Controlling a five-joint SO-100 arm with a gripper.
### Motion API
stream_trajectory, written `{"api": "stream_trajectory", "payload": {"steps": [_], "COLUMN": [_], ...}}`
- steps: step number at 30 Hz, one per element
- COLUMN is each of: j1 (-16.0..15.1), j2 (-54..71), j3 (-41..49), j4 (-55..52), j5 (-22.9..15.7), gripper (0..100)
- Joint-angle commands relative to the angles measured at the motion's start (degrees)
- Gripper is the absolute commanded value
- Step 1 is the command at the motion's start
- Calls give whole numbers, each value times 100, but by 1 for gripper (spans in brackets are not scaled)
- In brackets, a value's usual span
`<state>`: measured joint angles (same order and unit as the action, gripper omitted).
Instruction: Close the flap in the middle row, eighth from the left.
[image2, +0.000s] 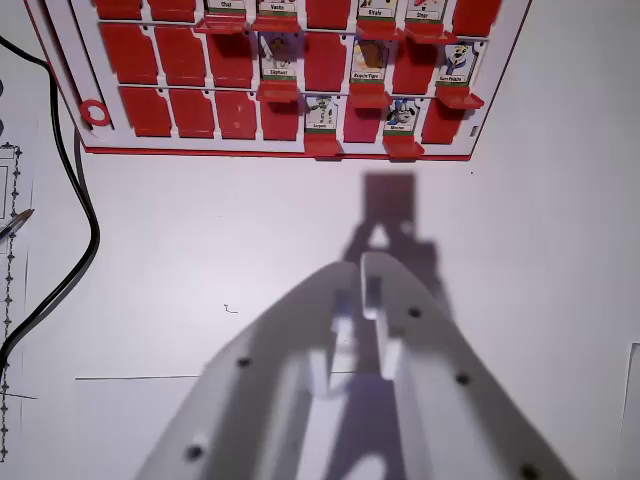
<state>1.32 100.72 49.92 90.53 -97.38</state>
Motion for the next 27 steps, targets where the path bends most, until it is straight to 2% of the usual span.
{"api": "stream_trajectory", "payload": {"steps": [1,16,24,27], "j1": [-26,-18,97,237], "j2": [527,545,554,510], "j3": [-35,105,809,1187], "j4": [-141,-167,-598,-958], "j5": [-18,0,35,114], "gripper": [0,0,0,0]}}
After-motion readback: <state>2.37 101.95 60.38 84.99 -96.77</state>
